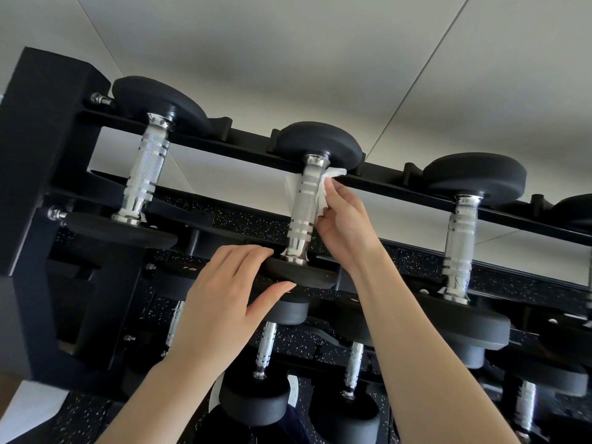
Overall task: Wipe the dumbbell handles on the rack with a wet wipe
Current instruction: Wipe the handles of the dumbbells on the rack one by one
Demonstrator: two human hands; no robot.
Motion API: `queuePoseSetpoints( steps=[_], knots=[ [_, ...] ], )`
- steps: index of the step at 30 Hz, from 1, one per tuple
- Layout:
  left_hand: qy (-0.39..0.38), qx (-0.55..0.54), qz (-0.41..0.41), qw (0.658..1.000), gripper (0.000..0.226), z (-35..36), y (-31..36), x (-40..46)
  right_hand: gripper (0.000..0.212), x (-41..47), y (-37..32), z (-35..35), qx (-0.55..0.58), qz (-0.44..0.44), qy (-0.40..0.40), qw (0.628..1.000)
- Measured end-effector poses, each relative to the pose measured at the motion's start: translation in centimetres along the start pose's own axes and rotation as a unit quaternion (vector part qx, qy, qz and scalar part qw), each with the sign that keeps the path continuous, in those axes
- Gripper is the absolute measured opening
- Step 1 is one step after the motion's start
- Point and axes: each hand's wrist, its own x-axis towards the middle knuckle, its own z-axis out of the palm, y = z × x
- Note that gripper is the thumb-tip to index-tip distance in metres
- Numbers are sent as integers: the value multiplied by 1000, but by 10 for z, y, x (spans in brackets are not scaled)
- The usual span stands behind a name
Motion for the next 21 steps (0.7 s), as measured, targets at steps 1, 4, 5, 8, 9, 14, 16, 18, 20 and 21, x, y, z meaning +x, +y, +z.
queuePoseSetpoints(
  steps=[1,4,5,8,9,14,16,18,20,21],
  knots=[
    [-1,-1,0,1000,53,0,0,0,29,-1,0,0,-14,-1,-4,1000],
    [-4,-7,-1,1000,53,0,0,0,27,-5,-2,-2,-45,0,-29,999],
    [-5,-8,-2,1000,53,0,0,0,28,-6,-2,-3,-52,2,-37,998],
    [-9,-7,-5,1000,54,0,0,0,29,-14,0,-6,-82,12,-53,995],
    [-9,-8,-4,1000,54,0,0,0,29,-17,1,-8,-93,17,-57,994],
    [-4,-19,-2,1000,53,0,1,0,22,-33,5,-15,-155,56,-75,983],
    [-2,-26,-4,1000,54,0,2,0,19,-39,7,-17,-210,64,-61,974],
    [1,-30,-7,1000,54,0,1,-1,18,-46,7,-16,-294,54,-35,954],
    [0,-34,-11,999,54,0,0,-2,18,-52,7,-12,-386,24,-12,922],
    [-2,-38,-12,999,54,0,0,-2,17,-54,7,-12,-426,3,-4,905]
  ],
)
